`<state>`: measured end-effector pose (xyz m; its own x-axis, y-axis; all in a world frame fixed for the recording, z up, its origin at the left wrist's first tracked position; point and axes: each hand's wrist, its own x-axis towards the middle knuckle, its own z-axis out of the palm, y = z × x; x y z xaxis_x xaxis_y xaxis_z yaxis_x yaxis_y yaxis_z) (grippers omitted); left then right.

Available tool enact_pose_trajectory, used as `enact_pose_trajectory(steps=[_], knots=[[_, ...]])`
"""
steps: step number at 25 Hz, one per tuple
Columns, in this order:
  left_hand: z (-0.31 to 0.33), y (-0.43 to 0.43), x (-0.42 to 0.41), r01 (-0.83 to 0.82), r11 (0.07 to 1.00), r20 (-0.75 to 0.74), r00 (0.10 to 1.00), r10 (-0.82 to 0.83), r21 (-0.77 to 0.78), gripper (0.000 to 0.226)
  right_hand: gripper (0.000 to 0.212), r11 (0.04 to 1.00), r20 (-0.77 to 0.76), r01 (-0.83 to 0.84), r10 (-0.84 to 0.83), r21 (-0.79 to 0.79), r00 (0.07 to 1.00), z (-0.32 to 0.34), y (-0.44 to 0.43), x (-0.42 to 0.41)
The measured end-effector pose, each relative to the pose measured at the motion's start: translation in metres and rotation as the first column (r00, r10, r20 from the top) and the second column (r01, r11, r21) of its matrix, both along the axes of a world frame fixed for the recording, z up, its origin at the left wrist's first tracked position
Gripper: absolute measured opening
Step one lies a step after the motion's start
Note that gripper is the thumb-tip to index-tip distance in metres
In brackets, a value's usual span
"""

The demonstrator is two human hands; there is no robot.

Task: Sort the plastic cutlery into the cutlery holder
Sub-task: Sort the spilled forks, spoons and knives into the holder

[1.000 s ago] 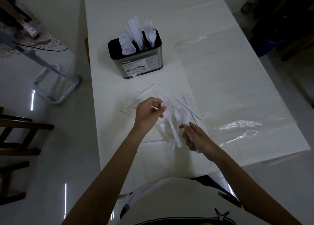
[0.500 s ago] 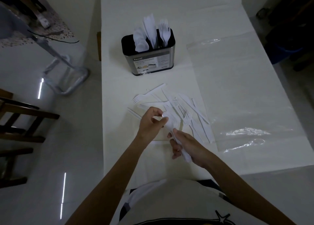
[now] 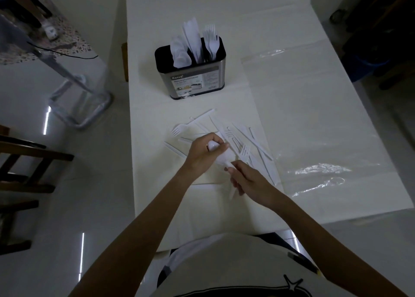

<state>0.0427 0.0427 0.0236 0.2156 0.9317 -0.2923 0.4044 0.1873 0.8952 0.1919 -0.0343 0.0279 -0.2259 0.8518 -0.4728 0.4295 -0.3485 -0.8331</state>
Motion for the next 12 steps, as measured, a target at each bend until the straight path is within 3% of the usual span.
enact_pose_trajectory(steps=[4,9,12], knots=[[0.025,0.024,0.002,0.027,0.993,0.059,0.998,-0.02,-0.118,0.015,0.028,0.996,-0.123,0.082,-0.085,-0.025,0.989,0.011,0.021,-0.001],[0.041,0.035,-0.003,0.099,0.988,0.095,0.992,-0.088,-0.122,0.013,0.025,0.939,-0.528,-0.004,-0.19,-0.343,0.828,0.024,0.034,0.005],[0.042,0.033,-0.004,0.101,0.986,0.044,0.994,-0.096,-0.134,0.014,0.029,0.924,-0.55,-0.053,-0.179,-0.379,0.816,0.028,0.038,0.007]])
